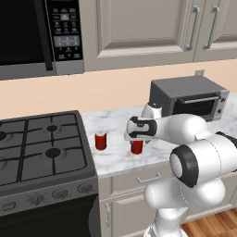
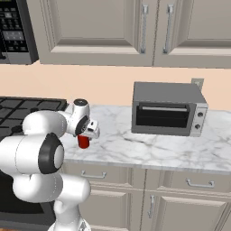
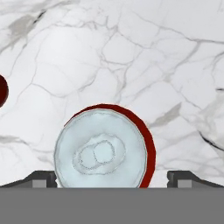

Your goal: Four empty soda cans are scattered around the kitchen. Gather all the cans and cluster them next to the stove for recycling.

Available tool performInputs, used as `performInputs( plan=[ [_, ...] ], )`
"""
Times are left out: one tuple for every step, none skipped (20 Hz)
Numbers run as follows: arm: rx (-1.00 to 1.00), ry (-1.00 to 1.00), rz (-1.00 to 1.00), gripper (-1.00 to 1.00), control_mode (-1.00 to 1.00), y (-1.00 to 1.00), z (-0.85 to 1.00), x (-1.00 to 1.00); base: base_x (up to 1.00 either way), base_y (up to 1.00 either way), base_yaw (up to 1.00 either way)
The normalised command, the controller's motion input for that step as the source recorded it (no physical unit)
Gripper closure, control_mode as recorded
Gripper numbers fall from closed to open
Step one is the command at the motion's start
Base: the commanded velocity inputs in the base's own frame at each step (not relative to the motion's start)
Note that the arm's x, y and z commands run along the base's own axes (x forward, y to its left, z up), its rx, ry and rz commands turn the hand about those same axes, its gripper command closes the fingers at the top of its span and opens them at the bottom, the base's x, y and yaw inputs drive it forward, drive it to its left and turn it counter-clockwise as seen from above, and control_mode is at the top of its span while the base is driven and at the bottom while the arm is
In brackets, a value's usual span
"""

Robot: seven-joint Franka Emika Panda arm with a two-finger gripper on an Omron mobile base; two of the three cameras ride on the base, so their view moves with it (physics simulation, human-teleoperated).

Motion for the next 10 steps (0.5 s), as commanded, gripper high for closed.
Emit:
performInputs(
  plan=[
    [0.0,0.0,0.0,1.0,-1.0,0.0,0.0,0.0,0.0,0.0,0.0],
    [0.0,0.0,0.0,1.0,-1.0,0.0,0.0,0.0,0.0,0.0,0.0],
    [0.0,0.0,0.0,1.0,-1.0,0.0,0.0,0.0,0.0,0.0,0.0],
    [0.0,0.0,0.0,1.0,-1.0,0.0,0.0,0.0,0.0,0.0,0.0],
    [0.0,0.0,0.0,1.0,-1.0,0.0,0.0,0.0,0.0,0.0,0.0],
    [0.0,0.0,0.0,1.0,-1.0,0.0,0.0,0.0,0.0,0.0,0.0],
    [0.0,0.0,0.0,1.0,-1.0,0.0,0.0,0.0,0.0,0.0,0.0],
    [0.0,0.0,0.0,1.0,-1.0,0.0,0.0,0.0,0.0,0.0,0.0],
    [0.0,0.0,0.0,1.0,-1.0,0.0,0.0,0.0,0.0,0.0,0.0],
    [0.0,0.0,0.0,1.0,-1.0,0.0,0.0,0.0,0.0,0.0,0.0]
  ],
)
